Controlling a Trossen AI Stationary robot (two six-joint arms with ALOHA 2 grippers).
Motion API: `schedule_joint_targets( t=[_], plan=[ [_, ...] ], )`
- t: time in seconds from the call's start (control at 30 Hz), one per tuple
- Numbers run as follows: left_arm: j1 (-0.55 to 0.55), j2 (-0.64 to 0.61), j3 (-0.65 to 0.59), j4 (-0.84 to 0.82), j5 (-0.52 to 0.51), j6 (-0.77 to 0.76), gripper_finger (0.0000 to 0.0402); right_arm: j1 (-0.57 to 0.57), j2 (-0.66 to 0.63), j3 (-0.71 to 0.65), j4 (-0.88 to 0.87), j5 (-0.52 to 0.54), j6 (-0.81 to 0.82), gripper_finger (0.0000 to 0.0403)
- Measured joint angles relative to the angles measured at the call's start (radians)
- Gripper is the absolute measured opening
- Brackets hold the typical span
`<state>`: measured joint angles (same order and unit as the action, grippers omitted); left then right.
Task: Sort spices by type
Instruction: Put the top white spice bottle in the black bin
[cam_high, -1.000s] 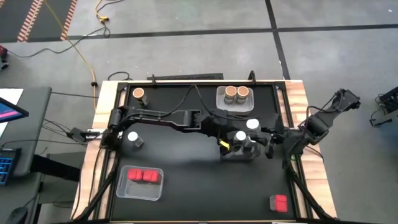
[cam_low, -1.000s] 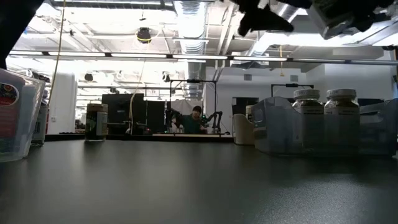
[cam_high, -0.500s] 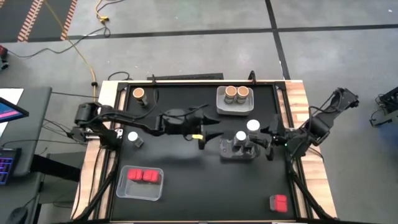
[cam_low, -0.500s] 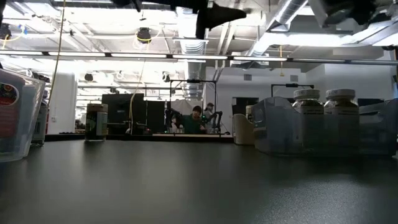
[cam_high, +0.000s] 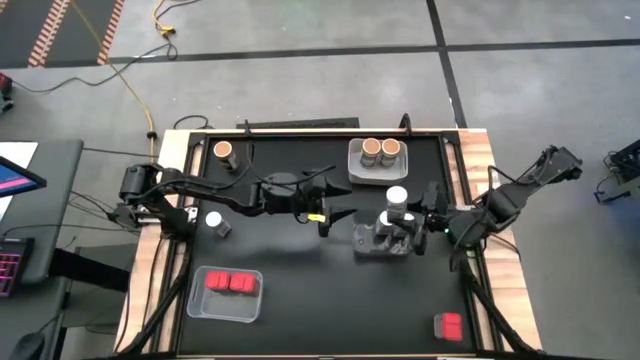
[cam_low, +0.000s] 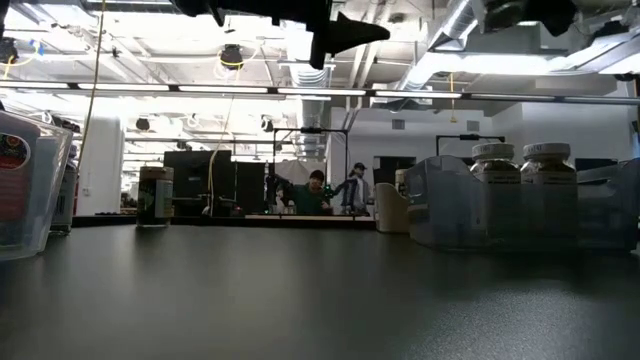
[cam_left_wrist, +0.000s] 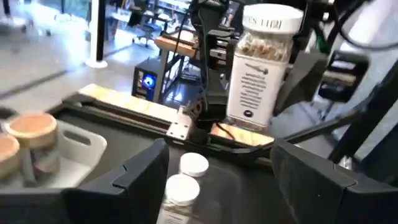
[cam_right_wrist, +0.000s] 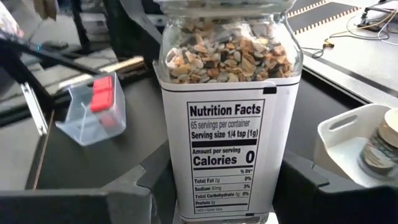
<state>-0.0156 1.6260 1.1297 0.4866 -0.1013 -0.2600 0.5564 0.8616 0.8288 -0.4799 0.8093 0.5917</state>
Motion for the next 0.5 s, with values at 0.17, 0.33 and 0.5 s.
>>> schedule_joint_targets(
  t=[0.17, 0.33, 0.5],
  plan=[
    [0.012, 0.0, 0.0, 0.023, 0.096, 0.117, 0.027, -0.046, 0.076, 0.0, 0.121, -0.043, -0.018, 0.022],
    [0.012, 0.011, 0.0, 0.109, 0.181, 0.196, 0.027, -0.091, 0.148, 0.0, 0.232, -0.083, -0.071, 0.022],
    [0.012, 0.011, 0.0, 0.108, 0.202, 0.135, 0.027, -0.113, 0.174, 0.0, 0.336, -0.114, -0.161, 0.022]
  ],
)
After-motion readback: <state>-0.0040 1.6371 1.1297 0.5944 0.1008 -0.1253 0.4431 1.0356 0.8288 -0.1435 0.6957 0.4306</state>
